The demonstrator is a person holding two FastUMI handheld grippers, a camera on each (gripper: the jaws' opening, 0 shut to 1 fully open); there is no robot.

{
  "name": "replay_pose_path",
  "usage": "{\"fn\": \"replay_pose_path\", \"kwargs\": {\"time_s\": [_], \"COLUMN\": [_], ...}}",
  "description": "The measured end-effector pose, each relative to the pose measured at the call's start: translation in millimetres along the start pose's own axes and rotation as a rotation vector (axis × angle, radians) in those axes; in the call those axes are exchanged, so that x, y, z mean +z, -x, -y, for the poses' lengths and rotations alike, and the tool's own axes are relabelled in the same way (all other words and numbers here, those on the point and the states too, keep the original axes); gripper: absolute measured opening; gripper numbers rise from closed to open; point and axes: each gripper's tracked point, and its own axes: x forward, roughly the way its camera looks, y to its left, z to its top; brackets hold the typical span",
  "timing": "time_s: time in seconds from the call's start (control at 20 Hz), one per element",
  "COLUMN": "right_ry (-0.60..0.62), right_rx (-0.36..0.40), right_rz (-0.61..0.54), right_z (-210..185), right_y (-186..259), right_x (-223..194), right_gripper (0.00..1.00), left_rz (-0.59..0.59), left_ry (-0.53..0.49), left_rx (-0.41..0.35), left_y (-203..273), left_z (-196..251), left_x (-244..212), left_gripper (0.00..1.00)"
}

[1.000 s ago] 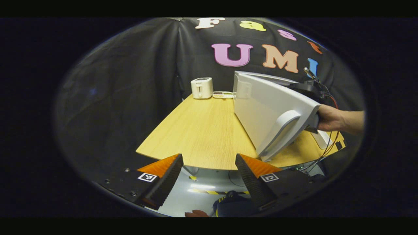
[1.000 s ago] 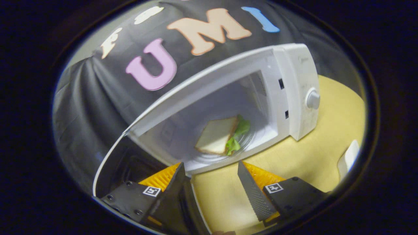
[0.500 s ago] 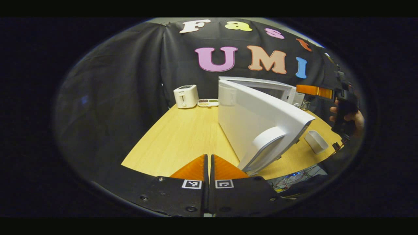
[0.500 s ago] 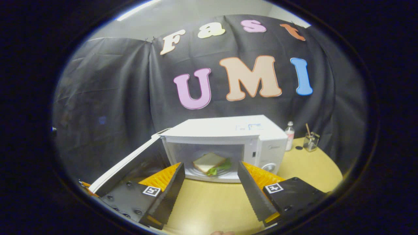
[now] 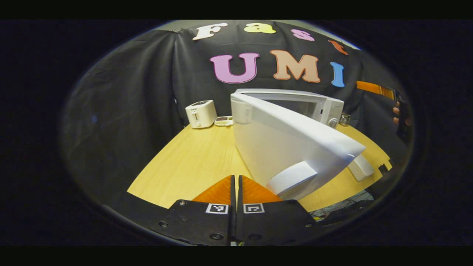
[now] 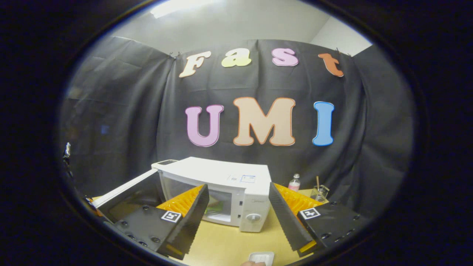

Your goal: Open the microwave oven with the left hand, put the food in, and close the microwave oven.

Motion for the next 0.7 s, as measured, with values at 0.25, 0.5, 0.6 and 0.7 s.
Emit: {"fn": "replay_pose_path", "kwargs": {"time_s": [0.25, 0.5, 0.6, 0.7], "right_ry": [0.026, 0.023, 0.043, 0.043], "right_rx": [-0.045, -0.086, -0.106, -0.121], "right_rz": [0.025, 0.019, 0.019, 0.016], "right_z": [24.4, 53.1, 66.7, 75.4], "right_y": [19.4, 28.7, 32.5, 36.9], "right_x": [14.1, 23.1, 22.3, 22.7], "right_gripper": [0.92, 0.96, 0.96, 0.96], "left_rz": [0.009, 0.017, 0.024, 0.014], "left_ry": [-0.083, -0.074, -0.071, -0.069], "left_rx": [-0.030, -0.083, -0.096, -0.125], "left_y": [-20.7, -45.1, -57.0, -67.9], "left_z": [38.4, 90.5, 105.9, 122.9], "left_x": [14.6, 31.9, 39.1, 43.3], "left_gripper": [0.01, 0.01, 0.00, 0.00]}}
